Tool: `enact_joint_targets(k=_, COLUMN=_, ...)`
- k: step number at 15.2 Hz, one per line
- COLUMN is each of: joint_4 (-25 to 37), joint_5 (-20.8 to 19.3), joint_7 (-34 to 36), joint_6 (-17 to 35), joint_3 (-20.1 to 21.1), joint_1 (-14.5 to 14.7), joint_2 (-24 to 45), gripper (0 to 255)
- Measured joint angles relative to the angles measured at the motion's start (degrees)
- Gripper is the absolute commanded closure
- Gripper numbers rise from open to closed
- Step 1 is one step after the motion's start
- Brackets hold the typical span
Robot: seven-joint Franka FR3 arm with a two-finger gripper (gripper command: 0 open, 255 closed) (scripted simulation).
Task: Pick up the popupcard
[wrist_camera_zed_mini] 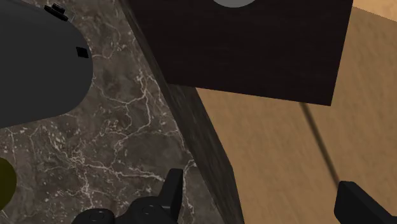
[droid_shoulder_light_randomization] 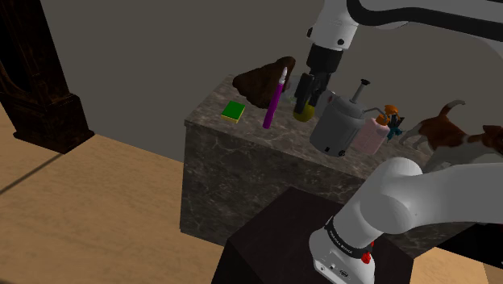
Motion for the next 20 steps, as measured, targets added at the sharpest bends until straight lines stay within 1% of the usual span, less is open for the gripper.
enact_joint_targets(k=1, joint_4=0.0, joint_5=0.0, joint_7=0.0, joint_6=0.0, joint_3=0.0, joint_1=0.0, joint_2=0.0, gripper=0)
enact_joint_targets(k=3, joint_4=0.5, joint_5=-1.1, joint_7=-1.6, joint_6=0.5, joint_3=-1.5, joint_1=-0.6, joint_2=0.9, gripper=0)
enact_joint_targets(k=9, joint_4=1.8, joint_5=-5.6, joint_7=-8.9, joint_6=4.3, joint_3=-8.3, joint_1=-3.5, joint_2=5.4, gripper=0)
enact_joint_targets(k=16, joint_4=7.1, joint_5=-8.8, joint_7=-17.3, joint_6=8.7, joint_3=-16.0, joint_1=-5.9, joint_2=14.0, gripper=0)
enact_joint_targets(k=20, joint_4=12.3, joint_5=-9.2, joint_7=-22.6, joint_6=10.9, joint_3=-20.5, joint_1=-6.7, joint_2=20.7, gripper=0)
